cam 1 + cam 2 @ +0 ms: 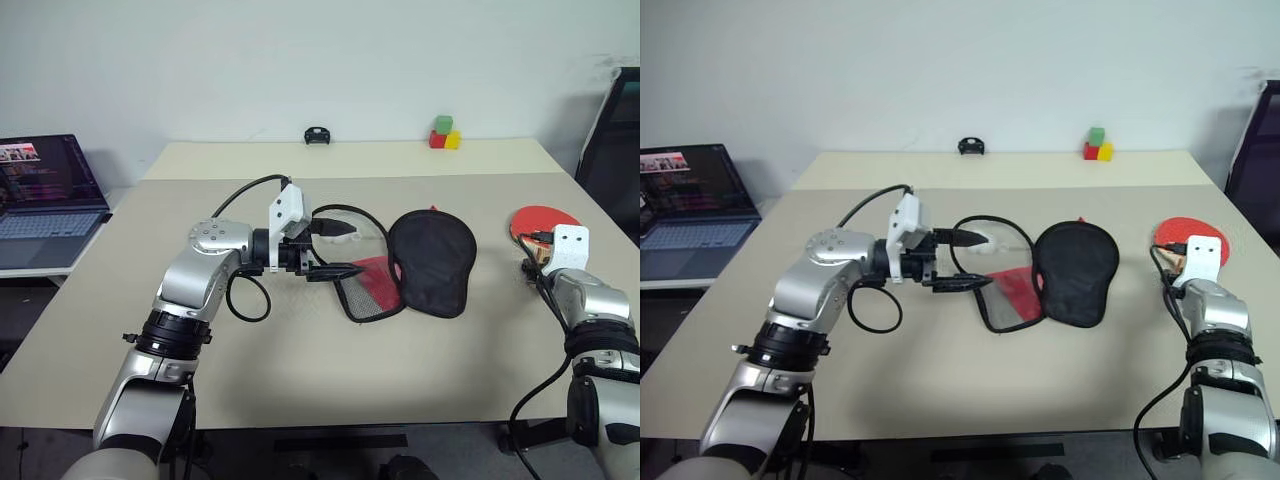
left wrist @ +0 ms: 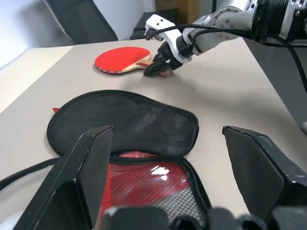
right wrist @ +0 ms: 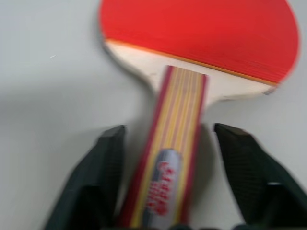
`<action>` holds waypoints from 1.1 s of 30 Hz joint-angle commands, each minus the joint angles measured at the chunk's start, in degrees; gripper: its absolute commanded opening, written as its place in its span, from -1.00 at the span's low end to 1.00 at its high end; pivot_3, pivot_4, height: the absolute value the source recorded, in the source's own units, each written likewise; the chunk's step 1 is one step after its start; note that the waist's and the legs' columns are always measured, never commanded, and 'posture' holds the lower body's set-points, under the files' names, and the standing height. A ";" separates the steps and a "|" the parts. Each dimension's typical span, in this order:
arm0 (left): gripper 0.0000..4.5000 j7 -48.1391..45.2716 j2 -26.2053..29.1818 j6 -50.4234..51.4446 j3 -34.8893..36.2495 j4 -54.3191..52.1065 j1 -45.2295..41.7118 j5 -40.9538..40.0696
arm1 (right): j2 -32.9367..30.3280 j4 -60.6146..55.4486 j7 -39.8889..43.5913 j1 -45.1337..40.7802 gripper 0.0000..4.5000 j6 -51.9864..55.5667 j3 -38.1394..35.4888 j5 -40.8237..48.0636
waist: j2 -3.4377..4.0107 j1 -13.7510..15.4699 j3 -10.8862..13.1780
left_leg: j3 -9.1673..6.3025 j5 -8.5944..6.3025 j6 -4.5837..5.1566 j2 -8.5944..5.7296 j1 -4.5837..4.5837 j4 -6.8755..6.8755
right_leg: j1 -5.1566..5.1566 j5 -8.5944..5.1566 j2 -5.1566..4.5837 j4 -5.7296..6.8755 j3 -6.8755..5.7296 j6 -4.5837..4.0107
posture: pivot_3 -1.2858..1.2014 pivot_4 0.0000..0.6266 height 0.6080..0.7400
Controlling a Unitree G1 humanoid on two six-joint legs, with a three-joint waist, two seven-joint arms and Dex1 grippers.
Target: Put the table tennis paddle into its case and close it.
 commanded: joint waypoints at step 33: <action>0.77 -1.68 -2.23 -1.83 -1.15 0.77 -1.02 0.56 | -12.17 -55.01 20.45 36.85 -0.06 38.00 -5.87 13.01 | -0.01 1.26 -0.06 | -0.20 -0.10 0.27 0.02 0.29 0.01 | 0.36 -0.01 0.09 0.02 -0.12 0.00 | 0.03 -0.52 1.00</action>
